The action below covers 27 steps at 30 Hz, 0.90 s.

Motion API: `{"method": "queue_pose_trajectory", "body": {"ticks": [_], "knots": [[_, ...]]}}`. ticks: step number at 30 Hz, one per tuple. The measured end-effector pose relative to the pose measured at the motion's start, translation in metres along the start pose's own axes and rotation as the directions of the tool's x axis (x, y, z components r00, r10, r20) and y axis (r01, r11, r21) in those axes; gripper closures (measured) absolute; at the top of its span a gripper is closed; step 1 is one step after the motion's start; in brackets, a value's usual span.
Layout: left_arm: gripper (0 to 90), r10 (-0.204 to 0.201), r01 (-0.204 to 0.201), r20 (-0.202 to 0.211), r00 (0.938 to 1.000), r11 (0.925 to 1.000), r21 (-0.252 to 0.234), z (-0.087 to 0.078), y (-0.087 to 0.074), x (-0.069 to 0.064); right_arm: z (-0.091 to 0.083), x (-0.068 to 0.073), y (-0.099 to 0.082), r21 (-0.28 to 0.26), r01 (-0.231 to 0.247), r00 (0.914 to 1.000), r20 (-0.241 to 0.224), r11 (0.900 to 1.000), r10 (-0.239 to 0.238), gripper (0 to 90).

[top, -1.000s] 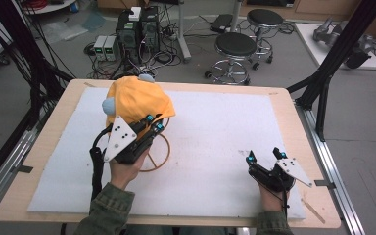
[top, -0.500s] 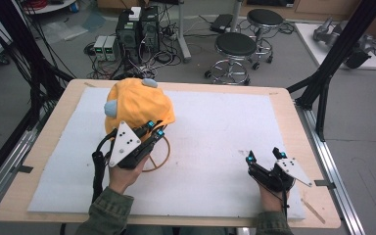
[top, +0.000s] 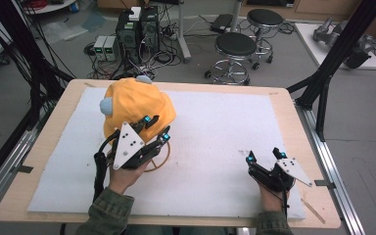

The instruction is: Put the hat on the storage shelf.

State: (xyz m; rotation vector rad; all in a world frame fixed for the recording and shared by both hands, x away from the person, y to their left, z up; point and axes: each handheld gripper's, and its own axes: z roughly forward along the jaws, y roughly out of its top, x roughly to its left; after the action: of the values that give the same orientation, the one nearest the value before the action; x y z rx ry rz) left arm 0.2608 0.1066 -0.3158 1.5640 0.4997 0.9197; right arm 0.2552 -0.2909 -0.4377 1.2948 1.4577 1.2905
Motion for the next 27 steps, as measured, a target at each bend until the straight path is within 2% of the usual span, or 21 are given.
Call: {"method": "queue_pose_trajectory", "body": {"ticks": [2, 5, 18, 27], "knots": [[51.1, -0.015, 0.015, 0.010, 0.9998, 0.9999, -0.007, -0.001, 0.000, 0.002, 0.000, 0.000, 0.000, 0.001, -0.004, 1.0000, -0.001, 1.0000, 0.004, 12.1], [48.8, -0.009, 0.009, 0.018, 0.9998, 0.9999, -0.004, -0.002, 0.001, 0.003, 0.000, 0.000, 0.000, -0.001, 0.002, 1.0000, 0.000, 1.0000, -0.002, 12.2], [48.4, -0.016, 0.016, -0.011, 0.9998, 0.9997, -0.017, -0.010, 0.004, 0.005, 0.000, 0.000, 0.000, 0.003, -0.002, 1.0000, -0.001, 1.0000, 0.002, 12.2], [48.7, -0.039, 0.038, -0.013, 0.9992, 0.9972, -0.065, -0.020, 0.019, 0.016, 0.000, 0.000, 0.000, 0.003, -0.002, 1.0000, -0.001, 1.0000, 0.002, 12.1]]}}
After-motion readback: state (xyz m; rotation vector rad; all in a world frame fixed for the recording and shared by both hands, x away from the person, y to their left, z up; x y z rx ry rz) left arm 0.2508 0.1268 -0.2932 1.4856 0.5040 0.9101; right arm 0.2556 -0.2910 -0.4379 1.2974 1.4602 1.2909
